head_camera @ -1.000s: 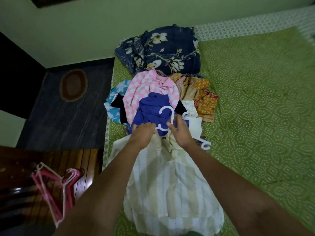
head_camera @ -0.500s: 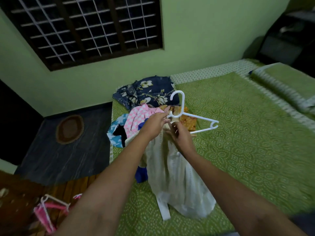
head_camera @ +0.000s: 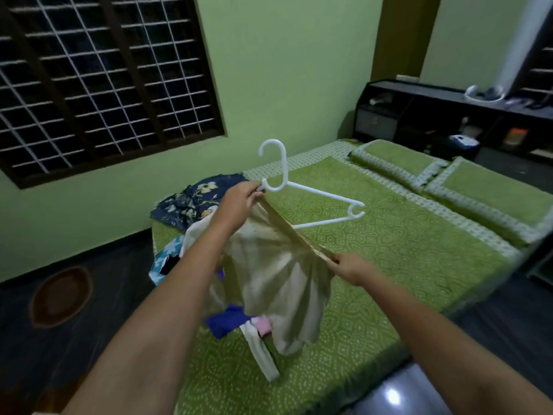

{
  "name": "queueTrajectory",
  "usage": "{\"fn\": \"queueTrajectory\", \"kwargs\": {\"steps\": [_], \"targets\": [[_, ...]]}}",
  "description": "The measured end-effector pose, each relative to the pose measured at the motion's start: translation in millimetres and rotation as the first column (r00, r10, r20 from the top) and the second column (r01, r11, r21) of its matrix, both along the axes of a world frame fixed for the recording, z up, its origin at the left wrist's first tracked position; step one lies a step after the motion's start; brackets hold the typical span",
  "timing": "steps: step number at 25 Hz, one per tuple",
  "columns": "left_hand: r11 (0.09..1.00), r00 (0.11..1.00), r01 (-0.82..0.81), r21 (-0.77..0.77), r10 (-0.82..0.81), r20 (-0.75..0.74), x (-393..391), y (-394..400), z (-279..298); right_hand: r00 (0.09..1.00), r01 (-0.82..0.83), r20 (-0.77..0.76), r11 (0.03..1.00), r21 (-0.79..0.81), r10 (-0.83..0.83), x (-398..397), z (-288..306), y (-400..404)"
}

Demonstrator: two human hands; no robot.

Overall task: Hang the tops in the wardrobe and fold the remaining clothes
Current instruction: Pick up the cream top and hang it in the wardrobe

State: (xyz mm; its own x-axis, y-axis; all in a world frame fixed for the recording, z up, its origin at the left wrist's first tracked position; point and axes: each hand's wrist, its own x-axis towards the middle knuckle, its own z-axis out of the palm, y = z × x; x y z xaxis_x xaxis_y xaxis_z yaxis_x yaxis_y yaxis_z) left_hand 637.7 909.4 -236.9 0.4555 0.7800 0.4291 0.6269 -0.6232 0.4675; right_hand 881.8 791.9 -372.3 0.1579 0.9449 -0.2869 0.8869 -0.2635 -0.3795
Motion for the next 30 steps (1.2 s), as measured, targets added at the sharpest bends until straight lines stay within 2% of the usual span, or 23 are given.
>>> {"fn": "queueTrajectory", "kwargs": {"steps": [3, 6, 9, 10, 12, 14, 16, 19, 20, 21, 23, 24, 26, 27, 28, 30], "targets": [[0.999, 0.999, 0.023, -0.027, -0.022, 0.039, 8, -17, -11, 0.946, 0.322, -0.009, 0.938, 0.132, -0.324, 37, 36, -13], [0.998, 0.995, 0.056, -0.005, -0.056, 0.084, 37, -33, -22, 0.821, 0.540, -0.039, 0.755, 0.372, -0.569, 71, 67, -32], [0.991, 0.978, 0.130, 0.019, -0.132, 0.159, 74, -44, -28, 0.705, 0.649, -0.182, 0.520, 0.556, -0.685, 106, 87, -55], [0.987, 0.970, 0.160, 0.016, -0.160, 0.181, 91, -46, -29, 0.669, 0.674, -0.214, 0.458, 0.579, -0.712, 123, 91, -61], [0.980, 0.967, 0.200, 0.014, -0.199, 0.156, 124, -49, -30, 0.629, 0.739, -0.353, 0.393, 0.548, -0.692, 162, 100, -72], [0.968, 0.964, 0.250, 0.027, -0.252, 0.083, 161, -51, -35, 0.627, 0.767, -0.445, 0.406, 0.496, -0.640, 202, 108, -85], [0.952, 0.953, 0.301, 0.065, -0.302, 0.019, 209, -54, -41, 0.659, 0.722, -0.353, 0.427, 0.545, -0.664, 238, 118, -104], [0.953, 0.960, 0.279, 0.117, -0.280, -0.004, 287, -64, -41, 0.727, 0.608, -0.247, 0.433, 0.666, -0.640, 264, 135, -134], [0.957, 0.963, 0.264, 0.123, -0.267, 0.016, 316, -70, -38, 0.758, 0.588, -0.247, 0.466, 0.662, -0.604, 270, 138, -147], [0.959, 0.965, 0.252, 0.126, -0.260, 0.046, 343, -76, -34, 0.800, 0.562, -0.238, 0.549, 0.619, -0.550, 276, 140, -161], [0.953, 0.952, 0.273, 0.133, -0.288, 0.106, 392, -83, -25, 0.849, 0.525, -0.212, 0.733, 0.431, -0.484, 300, 144, -194], [0.940, 0.938, 0.307, 0.148, -0.325, 0.119, 413, -84, -22, 0.848, 0.527, -0.191, 0.741, 0.416, -0.495, 316, 150, -207], [0.897, 0.901, 0.393, 0.201, -0.419, 0.109, 458, -89, -16, 0.789, 0.515, -0.057, 0.607, 0.605, -0.612, 373, 166, -228], [0.875, 0.882, 0.429, 0.222, -0.459, 0.106, 480, -91, -13, 0.758, 0.462, 0.043, 0.582, 0.669, -0.651, 402, 173, -236], [0.857, 0.863, 0.458, 0.235, -0.492, 0.113, 502, -95, -9, 0.739, 0.425, 0.154, 0.632, 0.648, -0.655, 429, 182, -242], [0.824, 0.825, 0.509, 0.249, -0.550, 0.130, 545, -101, -3, 0.767, 0.440, 0.265, 0.780, 0.444, -0.584, 474, 190, -246]]}}
